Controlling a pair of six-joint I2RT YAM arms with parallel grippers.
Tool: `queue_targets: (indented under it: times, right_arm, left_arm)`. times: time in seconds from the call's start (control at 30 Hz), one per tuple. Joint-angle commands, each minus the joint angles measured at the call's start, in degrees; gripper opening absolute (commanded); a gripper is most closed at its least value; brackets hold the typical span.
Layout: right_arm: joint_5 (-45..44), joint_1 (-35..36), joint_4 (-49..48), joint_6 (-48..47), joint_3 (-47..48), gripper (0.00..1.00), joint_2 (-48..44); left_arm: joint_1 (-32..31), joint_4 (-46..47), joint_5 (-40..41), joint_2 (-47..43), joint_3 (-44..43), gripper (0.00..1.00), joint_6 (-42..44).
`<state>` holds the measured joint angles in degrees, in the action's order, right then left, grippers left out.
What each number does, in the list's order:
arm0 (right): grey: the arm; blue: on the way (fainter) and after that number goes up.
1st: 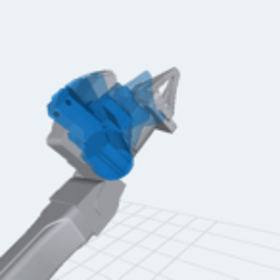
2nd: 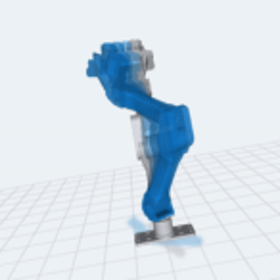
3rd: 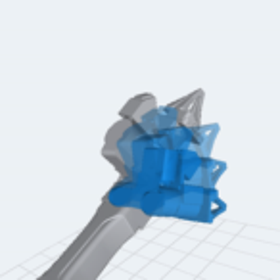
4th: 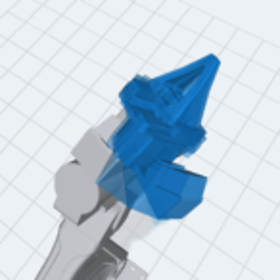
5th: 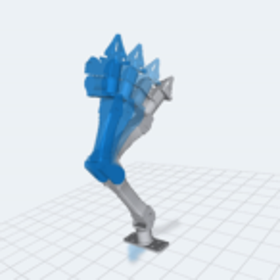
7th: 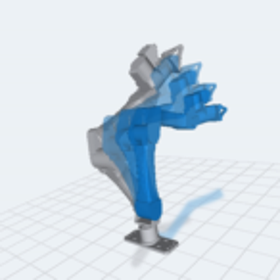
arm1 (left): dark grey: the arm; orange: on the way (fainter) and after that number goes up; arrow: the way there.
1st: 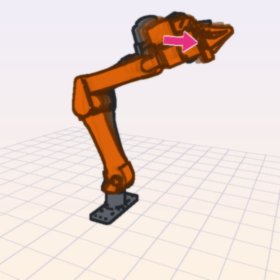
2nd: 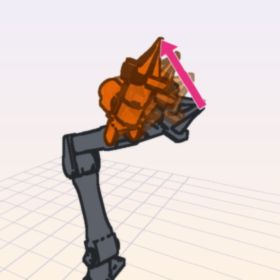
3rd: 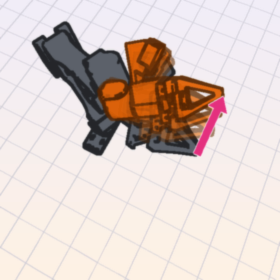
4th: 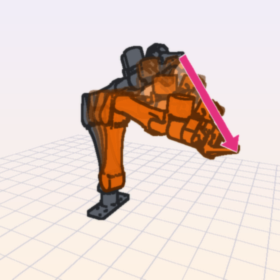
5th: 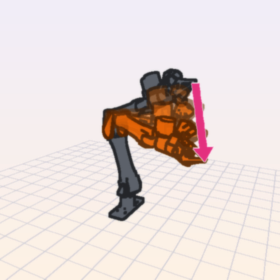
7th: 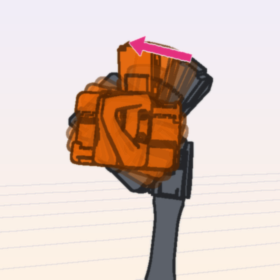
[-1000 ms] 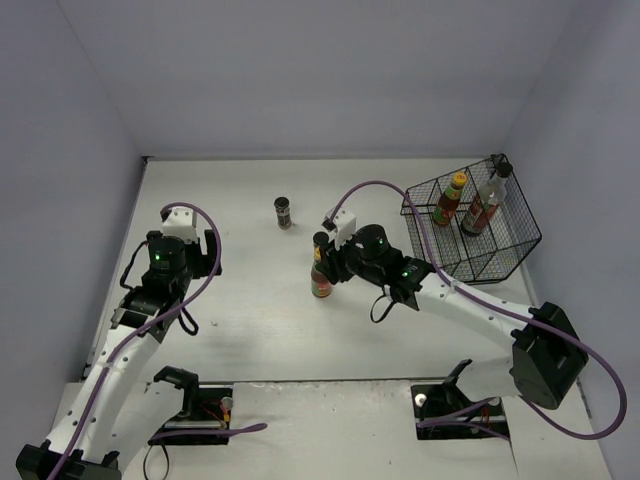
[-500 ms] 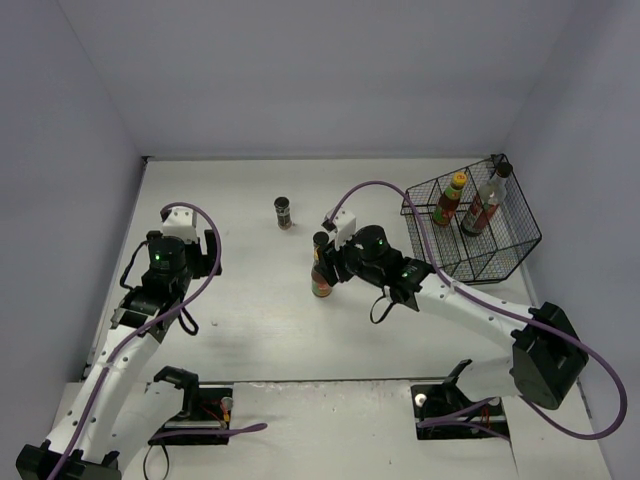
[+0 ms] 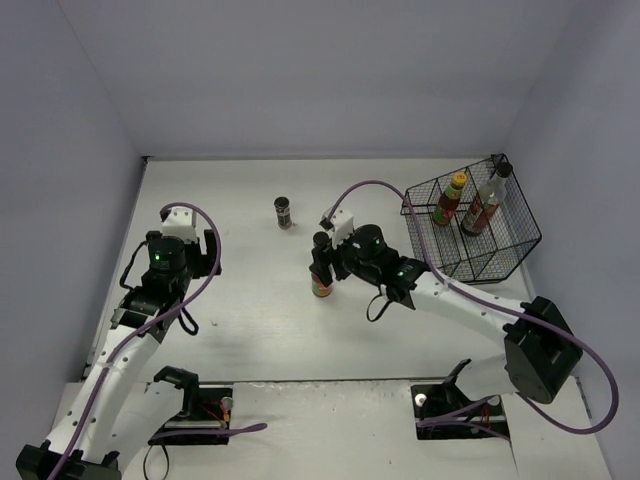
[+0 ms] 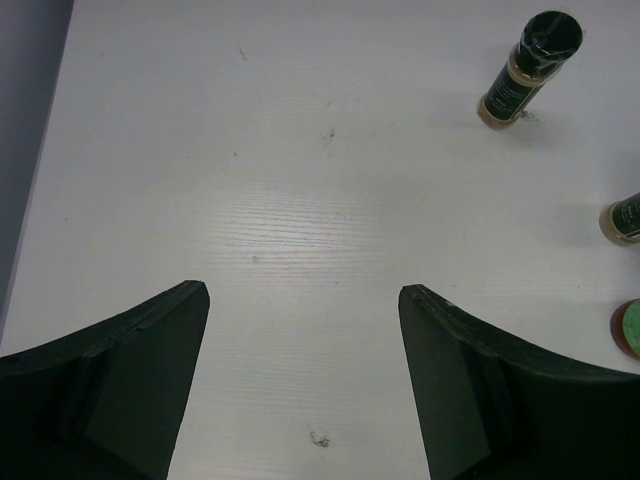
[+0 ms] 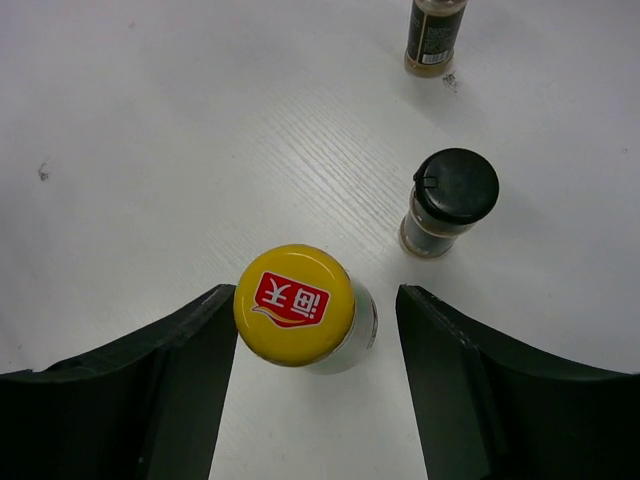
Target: Organize the condiment bottles
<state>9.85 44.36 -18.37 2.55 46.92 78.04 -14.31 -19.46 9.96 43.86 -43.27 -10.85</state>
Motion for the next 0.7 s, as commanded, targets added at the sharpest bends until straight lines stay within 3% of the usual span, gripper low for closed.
queue_targets:
  times: [0.0,0.1,0.13,0.2,0.23,0.3,0.67]
  right_arm:
    - [0.61,0.29,-5.62,-0.52,1.25,0.63,1.06]
    - [0.17,0.29,-5.62,-0.61,1.25,0.45,0.89]
    - [-0.09,0.29,-5.62,-0.7,1.25,0.32,0.45]
    - [-1.05,0.29,-4.58,-1.05,1.42,0.19,-1.31]
    - [-1.67,0.29,-3.79,-1.23,1.77,0.08,-2.09]
    - [-3.33,0.29,-0.9,-1.93,3.44,0.0,-4.29]
    - [-18.01,-3.13,12.39,-7.47,17.76,0.0,-14.4]
  left_arm:
    - [-0.28,2.94,0.77,-0.26,-1.03,0.77,0.66]
    - [-0.28,2.94,0.85,-0.26,-1.03,0.77,0.66]
    - [-0.28,3.03,0.85,-0.26,-0.94,0.77,0.66]
    - [-0.28,2.94,0.77,-0.35,-1.03,0.77,0.66]
    - [-0.28,2.94,0.77,-0.35,-1.03,0.77,0.66]
    - [-0.29,2.94,0.77,-0.35,-1.03,0.77,0.66]
    - [-0.37,2.85,0.59,-0.44,-1.03,0.77,0.66]
